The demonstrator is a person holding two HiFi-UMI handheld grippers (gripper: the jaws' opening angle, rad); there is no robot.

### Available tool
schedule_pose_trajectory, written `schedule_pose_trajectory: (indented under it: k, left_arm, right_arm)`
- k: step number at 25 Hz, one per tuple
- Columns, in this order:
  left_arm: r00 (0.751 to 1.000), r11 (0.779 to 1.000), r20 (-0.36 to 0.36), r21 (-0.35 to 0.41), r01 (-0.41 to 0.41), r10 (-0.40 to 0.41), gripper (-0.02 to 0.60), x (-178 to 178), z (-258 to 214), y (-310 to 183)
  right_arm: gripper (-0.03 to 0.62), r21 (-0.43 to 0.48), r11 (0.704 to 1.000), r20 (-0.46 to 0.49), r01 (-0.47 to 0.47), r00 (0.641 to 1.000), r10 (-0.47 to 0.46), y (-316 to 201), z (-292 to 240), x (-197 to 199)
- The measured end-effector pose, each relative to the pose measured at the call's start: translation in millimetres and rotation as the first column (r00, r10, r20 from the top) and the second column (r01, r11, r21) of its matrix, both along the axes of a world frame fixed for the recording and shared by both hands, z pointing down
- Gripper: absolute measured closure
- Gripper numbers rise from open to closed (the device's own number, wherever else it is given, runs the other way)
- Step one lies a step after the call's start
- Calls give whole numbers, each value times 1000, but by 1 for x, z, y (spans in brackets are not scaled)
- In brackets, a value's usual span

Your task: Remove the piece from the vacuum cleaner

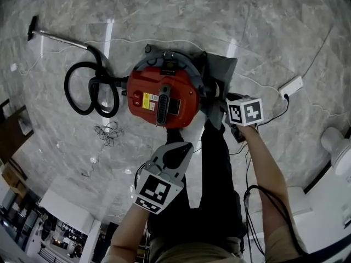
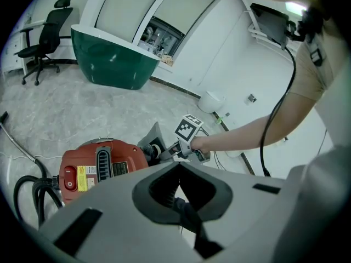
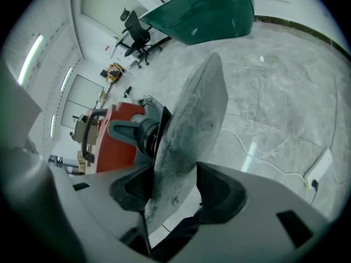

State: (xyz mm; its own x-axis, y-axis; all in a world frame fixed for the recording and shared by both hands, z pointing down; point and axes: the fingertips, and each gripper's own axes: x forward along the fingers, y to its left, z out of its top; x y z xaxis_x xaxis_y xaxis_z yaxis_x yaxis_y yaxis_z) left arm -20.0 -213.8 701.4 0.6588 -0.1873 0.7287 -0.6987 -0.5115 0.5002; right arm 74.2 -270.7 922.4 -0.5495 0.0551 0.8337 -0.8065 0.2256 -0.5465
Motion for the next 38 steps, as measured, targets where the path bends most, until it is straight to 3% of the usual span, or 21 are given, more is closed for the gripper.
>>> schedule_pose_trajectory:
  k: [5,10,15,20,23,26,32,38]
  left_arm:
    - [1000,1000,5,-8,-8,8,579,1,2,1]
    - [1000,1000,10,-9,-4,4,580,-2,4,-1]
    - [1000,1000,13,-12,4,-4,580,-5,6,-2]
    - [1000,1000,14,-17,5,-5,579,-9,8,1]
    - [1000,1000,17,-14,12,-12,580,-12,7,0]
    - [1000,1000,19,-13,15,-15,579,-13,7,0]
    - [1000,1000,26,-16,13,-12,579,-15,10,3]
    - [999,1000,32,-12,11,-11,580,-17,8,4]
  right_arm:
    - [413,39,997,-24,59,998,-58,2,-2,-1]
    - [453,146,963,-138,228,968,-209,6,1,2]
    - [468,129,979,-100,157,984,-144,7,3,4]
    - [470,161,972,-108,173,982,-157,8,5,3]
    - [470,227,953,-141,200,975,-171,8,5,3]
    - [482,302,915,-204,266,956,-211,9,3,5]
    - [496,300,908,-190,294,951,-245,10,5,5]
    - [502,348,840,-263,417,903,-339,13,8,10]
